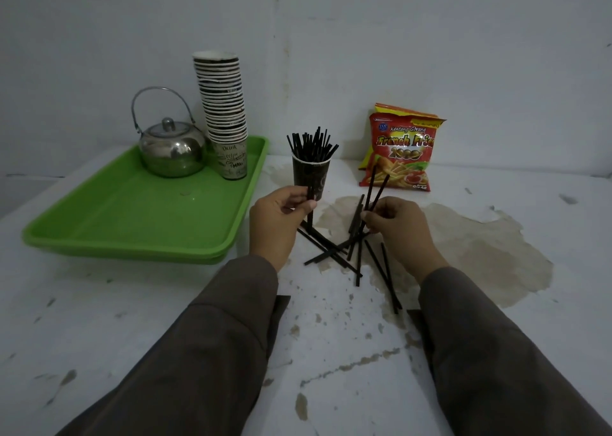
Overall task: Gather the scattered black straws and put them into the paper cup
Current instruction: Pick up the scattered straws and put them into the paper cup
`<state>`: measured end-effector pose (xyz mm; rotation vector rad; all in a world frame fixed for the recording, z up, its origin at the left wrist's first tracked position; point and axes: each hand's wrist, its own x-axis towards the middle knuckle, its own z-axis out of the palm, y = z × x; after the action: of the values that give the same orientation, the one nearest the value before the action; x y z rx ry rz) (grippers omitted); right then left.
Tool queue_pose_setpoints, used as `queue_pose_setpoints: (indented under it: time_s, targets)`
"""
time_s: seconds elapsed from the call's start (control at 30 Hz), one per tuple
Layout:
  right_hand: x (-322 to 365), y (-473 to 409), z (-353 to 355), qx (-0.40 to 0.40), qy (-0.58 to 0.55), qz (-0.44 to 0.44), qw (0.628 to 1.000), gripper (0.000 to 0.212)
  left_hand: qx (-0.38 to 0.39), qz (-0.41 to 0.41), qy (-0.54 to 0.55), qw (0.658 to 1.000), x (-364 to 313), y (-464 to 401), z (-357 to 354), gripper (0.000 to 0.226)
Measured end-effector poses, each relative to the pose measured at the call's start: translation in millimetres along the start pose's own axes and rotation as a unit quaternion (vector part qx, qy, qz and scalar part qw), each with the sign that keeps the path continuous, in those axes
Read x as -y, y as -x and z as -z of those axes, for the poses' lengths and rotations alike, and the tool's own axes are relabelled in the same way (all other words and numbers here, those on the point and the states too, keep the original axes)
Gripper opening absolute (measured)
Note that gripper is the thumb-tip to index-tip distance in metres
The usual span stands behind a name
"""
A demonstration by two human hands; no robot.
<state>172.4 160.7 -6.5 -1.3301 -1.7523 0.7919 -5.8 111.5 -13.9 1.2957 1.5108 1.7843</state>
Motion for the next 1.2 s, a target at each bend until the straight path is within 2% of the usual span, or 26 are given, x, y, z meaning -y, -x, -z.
queue_pose_setpoints:
  time_s: [0.23, 0.37, 0.5, 0.67, 0.77, 0.97, 1.1, 1.2]
  targets:
    - [25.6, -9.6, 1.7, 0.0, 0.002, 0.023, 1.0, 0.01, -0.004, 0.01, 0.023, 1.0, -10.5, -10.9, -0.3, 0.021]
    - [63.1, -32.4, 3.2, 0.019, -0.034, 0.054, 0.998, 0.012, -0.014, -0.02, 0.029, 0.999, -32.3, -36.2, 0.7, 0.023]
    - [94.4, -59.4, -0.7, -0.015, -0.099, 0.054, 0.994, 0.018, -0.037, -0.076, -0.006, 0.996, -58.3, -69.8, 3.1, 0.019]
    - [111.0, -84.6, -12.8, -0.028, -0.105, 0.031, 0.994, 0.019, -0.049, -0.106, -0.038, 0.992, -69.4, -105.5, 4.7, 0.017]
    - [105.1, -95.4, -23.8, -0.026, -0.1, -0.005, 0.995, 0.024, -0.033, -0.094, -0.059, 0.993, -61.7, -116.9, 4.2, 0.016]
    - [87.1, -107.3, -43.3, -0.001, -0.058, -0.039, 0.998, 0.011, 0.018, -0.042, -0.111, 0.993, -37.4, -122.4, 3.2, 0.015]
    - [91.6, -111.0, -45.3, -0.005, -0.007, -0.033, 0.999, 0.042, 0.049, -0.017, -0.167, 0.985, -30.4, -121.2, 3.1, 0.029]
    - [96.7, -109.8, -41.3, -0.017, 0.008, -0.007, 1.0, 0.056, 0.046, -0.015, -0.176, 0.983, -33.8, -120.7, 3.7, 0.044]
